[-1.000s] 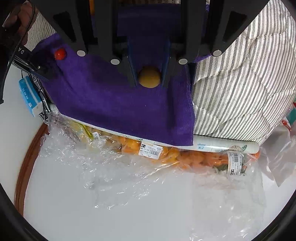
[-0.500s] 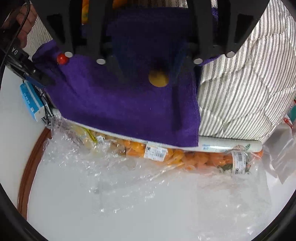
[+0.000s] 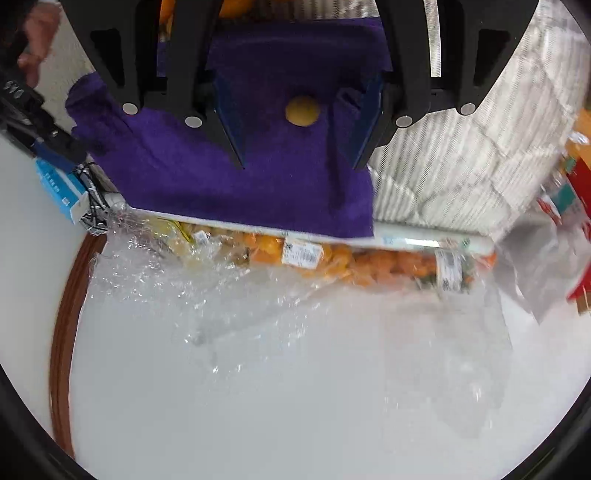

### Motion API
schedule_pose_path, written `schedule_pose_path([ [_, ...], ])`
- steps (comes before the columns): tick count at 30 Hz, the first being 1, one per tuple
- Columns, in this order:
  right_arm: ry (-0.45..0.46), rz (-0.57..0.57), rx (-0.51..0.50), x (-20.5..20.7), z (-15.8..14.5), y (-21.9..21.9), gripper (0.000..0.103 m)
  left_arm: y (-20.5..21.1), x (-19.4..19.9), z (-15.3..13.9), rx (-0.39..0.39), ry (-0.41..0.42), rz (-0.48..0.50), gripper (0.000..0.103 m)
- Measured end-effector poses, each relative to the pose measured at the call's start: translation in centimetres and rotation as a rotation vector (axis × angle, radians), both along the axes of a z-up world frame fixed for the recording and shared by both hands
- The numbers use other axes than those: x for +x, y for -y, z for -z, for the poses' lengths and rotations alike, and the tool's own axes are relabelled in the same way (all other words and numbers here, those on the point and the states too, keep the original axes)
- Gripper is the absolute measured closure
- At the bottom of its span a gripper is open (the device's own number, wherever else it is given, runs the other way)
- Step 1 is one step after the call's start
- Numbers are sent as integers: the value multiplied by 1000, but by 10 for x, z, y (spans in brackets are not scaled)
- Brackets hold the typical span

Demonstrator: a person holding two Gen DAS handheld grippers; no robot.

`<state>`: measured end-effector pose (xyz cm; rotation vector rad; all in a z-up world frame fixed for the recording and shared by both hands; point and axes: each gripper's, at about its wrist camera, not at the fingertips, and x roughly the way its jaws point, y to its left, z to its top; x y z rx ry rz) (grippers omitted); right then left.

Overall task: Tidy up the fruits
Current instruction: 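Carry the yellow fruit and red tomato onto the purple towel and release both, then move the right gripper to a large orange and grasp it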

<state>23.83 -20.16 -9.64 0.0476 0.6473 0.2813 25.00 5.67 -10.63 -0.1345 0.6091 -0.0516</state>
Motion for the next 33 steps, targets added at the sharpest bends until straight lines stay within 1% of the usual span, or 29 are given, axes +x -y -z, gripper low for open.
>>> schedule_pose_path([
  [2,-7,-4,12,-2,-6,-1,48,0,-7,-5,12,-6,-5,50],
  [4,-33,10,16,-3,-12,-1,48,0,-18,-9,15,-21,8,50],
  [9,-61,37,43,-20,-25,1,48,2,-45,-14,47,-30,36,50],
  [13,-80,38,49,-38,-31,-1,48,-2,-66,-14,12,-53,42,50],
  [17,-57,48,37,-66,-36,-4,47,-5,-83,-11,-12,-71,22,50],
  [20,-62,52,45,-81,-37,-4,47,-9,-98,-10,-30,-78,12,50],
  [22,-70,60,55,-88,-37,-3,47,-11,-107,-9,-25,-85,2,50],
  [27,-103,60,39,-102,-31,-4,48,-16,-123,-6,-10,-106,-9,50],
  [32,-120,58,40,-114,-23,-5,51,-19,-131,3,0,-134,-9,50],
  [33,-122,56,38,-115,-22,-6,53,-20,-132,5,-5,-142,-7,50],
])
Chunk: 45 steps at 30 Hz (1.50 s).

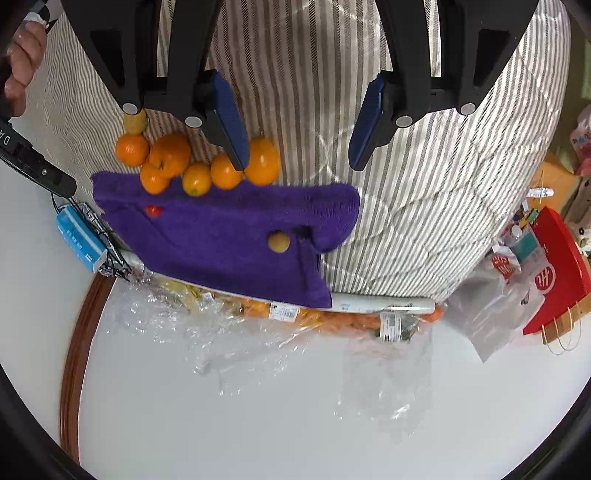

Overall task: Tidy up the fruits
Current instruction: 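Move the right gripper to a large orange and grasp it, then grasp an orange with the left gripper while the right gripper lifts its orange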

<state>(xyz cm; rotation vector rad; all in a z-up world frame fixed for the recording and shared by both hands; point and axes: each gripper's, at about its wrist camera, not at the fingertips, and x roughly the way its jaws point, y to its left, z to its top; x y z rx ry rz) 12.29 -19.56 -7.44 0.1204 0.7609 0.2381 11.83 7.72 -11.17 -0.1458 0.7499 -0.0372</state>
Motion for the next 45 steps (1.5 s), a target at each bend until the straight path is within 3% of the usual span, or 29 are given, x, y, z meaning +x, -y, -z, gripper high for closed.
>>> schedule_pose_path([
  [2,-9,-3,-8,-3,3,-2,58,-1,-2,4,-3,-3,-1,50],
  [10,-34,-20,-22,-6,16,-8,58,-8,2,17,-17,-12,-28,50],
  [22,-116,-59,-72,4,51,-24,58,-27,4,38,-132,-27,47,52],
  [25,-131,-57,-95,13,57,-28,58,-24,2,35,-113,-1,45,50],
  [33,-204,-58,-87,34,72,-29,58,-24,4,42,-122,-55,51,50],
  [42,-152,-21,-10,32,59,-7,60,-26,5,45,-147,-68,60,50],
  [45,-107,6,-57,26,56,6,60,-25,4,42,-158,-49,75,50],
])
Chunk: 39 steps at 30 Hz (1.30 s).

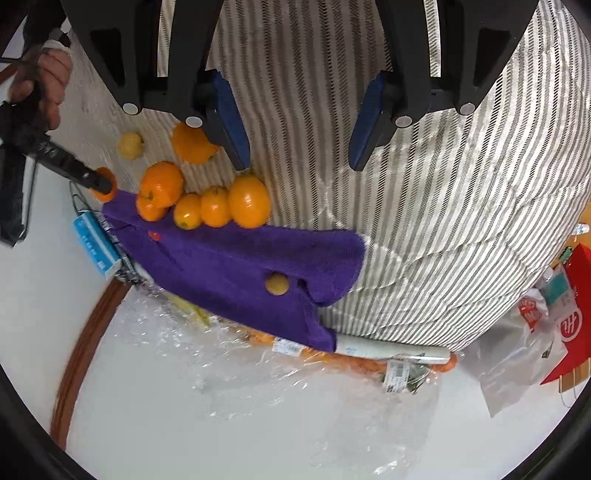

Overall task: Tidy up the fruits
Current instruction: 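Grasp an orange with the left gripper while the right gripper lifts its orange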

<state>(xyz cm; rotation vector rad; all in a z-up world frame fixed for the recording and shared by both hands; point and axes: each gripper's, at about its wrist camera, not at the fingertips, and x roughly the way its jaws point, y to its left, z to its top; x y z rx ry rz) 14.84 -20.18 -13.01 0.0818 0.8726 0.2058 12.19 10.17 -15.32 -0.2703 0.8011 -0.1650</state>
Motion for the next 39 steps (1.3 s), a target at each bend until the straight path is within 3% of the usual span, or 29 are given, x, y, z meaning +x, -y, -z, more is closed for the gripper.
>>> schedule_pose_path([
  [3,20,6,-63,-3,6,6,60,6,5,-4,-21,-25,16,52],
  [6,-9,-8,-38,-1,15,13,60,19,22,-11,-36,-63,28,52],
  [11,17,-26,-77,-2,19,10,60,33,46,-17,-3,-63,35,57],
  [15,23,-48,-52,-2,18,12,60,41,60,-4,39,-118,40,72],
  [21,-9,-68,-72,2,23,10,60,46,68,1,41,-105,40,72],
  [29,-55,-68,-55,9,30,13,59,64,76,10,167,-79,49,72],
  [39,-54,-76,-99,10,32,7,59,54,76,12,101,-71,40,72],
])
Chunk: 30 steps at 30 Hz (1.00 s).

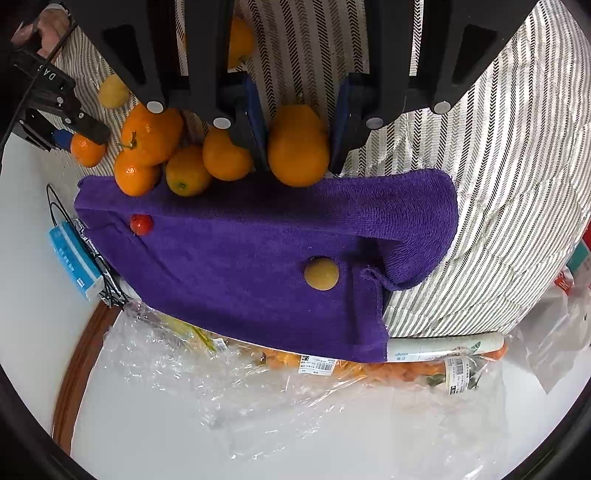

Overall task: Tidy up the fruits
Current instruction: 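Grasp an orange with the left gripper while the right gripper lifts its orange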

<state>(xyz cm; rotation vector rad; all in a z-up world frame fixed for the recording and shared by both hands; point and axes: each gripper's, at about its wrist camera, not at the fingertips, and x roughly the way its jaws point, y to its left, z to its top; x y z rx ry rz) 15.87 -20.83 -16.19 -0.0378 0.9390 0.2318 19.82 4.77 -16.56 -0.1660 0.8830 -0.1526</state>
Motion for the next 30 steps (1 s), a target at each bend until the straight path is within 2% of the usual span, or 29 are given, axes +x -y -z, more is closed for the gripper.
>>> schedule_pose_path([
  [5,1,-8,-2,-2,0,1,59,5,1,0,35,-1,7,72],
  [10,14,-36,43,-4,-3,3,60,-4,-3,-1,-34,18,5,73],
  [17,80,-78,71,-16,-13,0,60,-2,-13,-11,-27,78,8,73],
  [21,104,-32,75,-16,-17,3,60,-6,-21,-24,-18,145,-8,73],
  [24,106,-9,79,-12,-29,1,60,-8,-24,-34,-14,149,-19,73],
  [30,207,-32,47,-4,-74,-9,60,-5,-15,-78,-45,186,-2,73],
])
